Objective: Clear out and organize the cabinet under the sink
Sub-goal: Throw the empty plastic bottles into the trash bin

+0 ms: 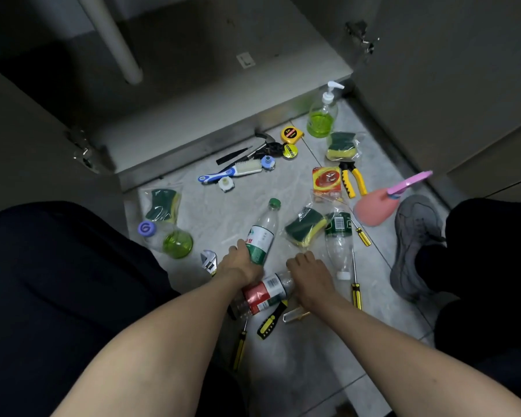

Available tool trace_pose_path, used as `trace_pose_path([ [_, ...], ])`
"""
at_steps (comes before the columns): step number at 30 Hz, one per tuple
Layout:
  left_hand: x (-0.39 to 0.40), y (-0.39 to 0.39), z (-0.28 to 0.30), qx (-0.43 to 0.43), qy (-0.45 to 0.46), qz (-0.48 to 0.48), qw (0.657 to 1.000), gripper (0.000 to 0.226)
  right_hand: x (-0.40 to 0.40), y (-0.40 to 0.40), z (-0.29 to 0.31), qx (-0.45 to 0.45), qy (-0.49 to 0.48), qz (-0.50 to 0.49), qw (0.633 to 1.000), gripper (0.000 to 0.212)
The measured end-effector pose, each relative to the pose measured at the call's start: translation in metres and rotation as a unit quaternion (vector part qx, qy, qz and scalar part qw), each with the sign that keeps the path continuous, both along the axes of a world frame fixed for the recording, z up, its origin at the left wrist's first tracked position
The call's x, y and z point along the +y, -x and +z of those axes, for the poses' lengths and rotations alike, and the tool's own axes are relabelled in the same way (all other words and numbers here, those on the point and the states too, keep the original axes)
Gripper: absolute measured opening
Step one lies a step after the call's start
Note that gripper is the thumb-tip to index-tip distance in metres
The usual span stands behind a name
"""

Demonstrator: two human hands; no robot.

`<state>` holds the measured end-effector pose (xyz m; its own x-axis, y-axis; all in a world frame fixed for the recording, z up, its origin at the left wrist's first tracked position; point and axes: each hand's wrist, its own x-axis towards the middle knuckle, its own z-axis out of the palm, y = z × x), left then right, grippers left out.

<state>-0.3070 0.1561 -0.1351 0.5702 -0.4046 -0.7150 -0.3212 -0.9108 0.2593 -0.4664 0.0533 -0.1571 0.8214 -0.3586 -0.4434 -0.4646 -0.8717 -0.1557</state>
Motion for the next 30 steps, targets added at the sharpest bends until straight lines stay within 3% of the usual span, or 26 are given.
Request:
trace_pose_path([
  [6,-0.019,0.003,0.031,-0.051,0.084,0.093,0.991,0.07,-0.008,0.006,0.022,-0.039,-0.009,-0.036,0.999,0.05],
  [12,-0.049,-0.008,0.087,-0.039,0.204,0.241,0.948,0.07,-0.012,0.015,0.058,-0.081,-0.088,-0.082,0.989,0.056],
  [19,-0.064,-0.008,0.162,-0.006,0.395,0.41,0.822,0.04,-0.026,0.002,0.136,-0.269,-0.085,-0.199,0.939,0.047],
  [22,-0.07,-0.009,0.198,0.078,0.471,0.464,0.746,0.037,-0.043,-0.013,0.183,-0.338,-0.069,-0.231,0.91,0.043],
  [24,-0.071,-0.011,0.226,0.209,0.504,0.497,0.675,0.035,-0.061,-0.023,0.221,-0.39,-0.087,-0.279,0.873,0.038],
  [26,-0.071,-0.013,0.254,0.339,0.53,0.472,0.617,0.045,-0.083,-0.032,0.265,-0.458,-0.144,-0.354,0.803,0.037],
  [28,-0.072,-0.014,0.278,0.419,0.552,0.424,0.583,0.051,-0.106,-0.037,0.309,-0.519,-0.211,-0.416,0.716,0.035],
  [30,-0.073,-0.012,0.301,0.464,0.566,0.358,0.581,0.051,-0.123,-0.037,0.349,-0.566,-0.246,-0.437,0.655,0.035],
])
